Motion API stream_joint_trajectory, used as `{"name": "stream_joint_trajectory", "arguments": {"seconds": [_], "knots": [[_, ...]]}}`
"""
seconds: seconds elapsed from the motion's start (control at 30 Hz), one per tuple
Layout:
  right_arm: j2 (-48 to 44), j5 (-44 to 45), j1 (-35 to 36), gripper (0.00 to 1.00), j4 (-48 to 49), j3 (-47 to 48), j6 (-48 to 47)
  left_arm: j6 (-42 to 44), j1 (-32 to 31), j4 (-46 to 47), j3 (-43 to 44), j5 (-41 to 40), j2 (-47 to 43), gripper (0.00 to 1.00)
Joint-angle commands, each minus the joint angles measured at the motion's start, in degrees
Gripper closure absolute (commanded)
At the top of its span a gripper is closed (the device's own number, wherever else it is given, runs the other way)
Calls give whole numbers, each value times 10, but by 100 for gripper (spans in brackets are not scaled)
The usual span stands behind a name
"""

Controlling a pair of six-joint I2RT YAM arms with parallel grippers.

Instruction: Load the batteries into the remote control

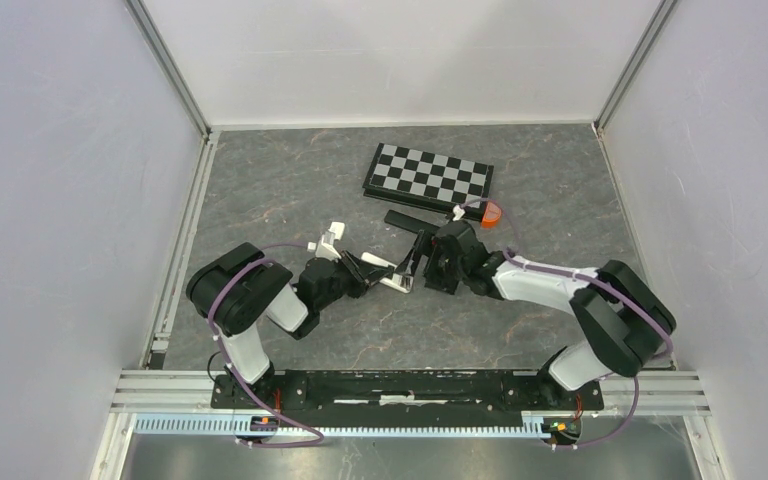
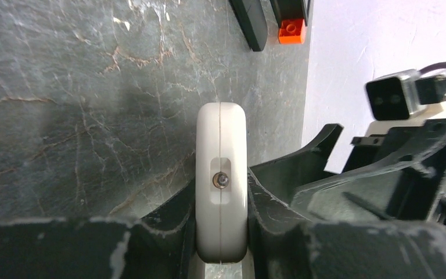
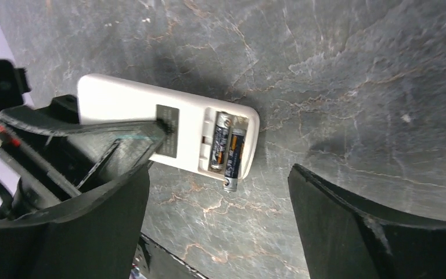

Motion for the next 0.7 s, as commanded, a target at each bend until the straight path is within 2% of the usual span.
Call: {"name": "stream_joint_trajectory", "arguments": {"seconds": [0.0, 0.13, 0.23, 0.33, 0.4, 0.5, 0.67], "knots": [[-71, 17, -18, 3, 29, -18, -96, -22, 5, -36, 12, 61, -17, 98], [-162, -20, -39, 2, 78, -59, -221, -29, 18, -100, 30, 139, -59, 98], [-244, -79, -61, 2, 106, -91, -319, -19, 29, -182, 68, 229, -91, 98], [-297, -124, -65, 2, 56, -77, -419, -10, 32, -236, 103, 303, -110, 98], [-299, -161, -68, 2, 4, -53, -465, -20, 32, -225, 117, 358, -108, 97], [-280, -168, -69, 2, -82, -21, -481, -35, 33, -221, 135, 421, -99, 97], [-275, -212, -69, 2, -80, -39, -482, -16, 33, -270, 150, 445, -109, 98]]}}
